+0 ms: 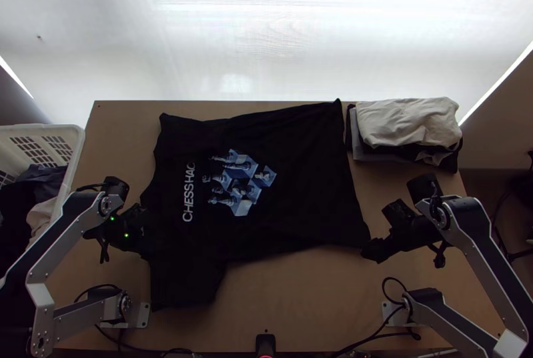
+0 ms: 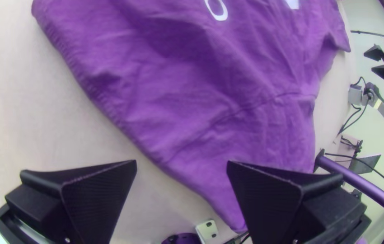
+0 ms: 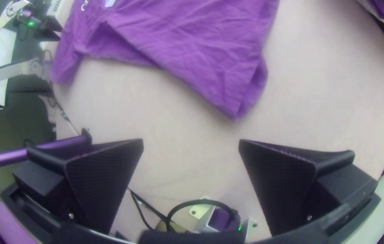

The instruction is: Fold the t-shirt

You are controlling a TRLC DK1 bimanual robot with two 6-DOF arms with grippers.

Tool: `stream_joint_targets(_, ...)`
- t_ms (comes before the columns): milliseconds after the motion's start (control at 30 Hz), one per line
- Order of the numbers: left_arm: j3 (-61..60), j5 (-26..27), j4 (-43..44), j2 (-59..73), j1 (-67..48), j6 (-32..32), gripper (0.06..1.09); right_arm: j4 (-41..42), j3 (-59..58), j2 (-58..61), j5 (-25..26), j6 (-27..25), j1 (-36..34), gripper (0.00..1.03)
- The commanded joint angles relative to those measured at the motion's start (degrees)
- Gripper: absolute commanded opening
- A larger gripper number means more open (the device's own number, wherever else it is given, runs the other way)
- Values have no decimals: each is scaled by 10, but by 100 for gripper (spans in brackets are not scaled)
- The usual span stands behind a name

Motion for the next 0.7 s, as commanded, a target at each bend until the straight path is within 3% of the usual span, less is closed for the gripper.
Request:
stream_joint_targets(0,-2,14,30,43,-5,3,94,-2,-1,2,0,1,2,98)
stream_joint_targets(67,-2,29,34,50,-5,3,84,-2,-2,2,1,1,1,98)
stream_joint_targets(133,-3,37,41,59,-5,3,65,-2,-2,2,1,1,1,98)
stream_joint_targets(233,-2,77,57,78,2,8,12,-4,-4,4,0,-2,1,98)
stream_joint_targets(667,0,76,85,72,14,16,9,84,-31,108,2,-38,6,98)
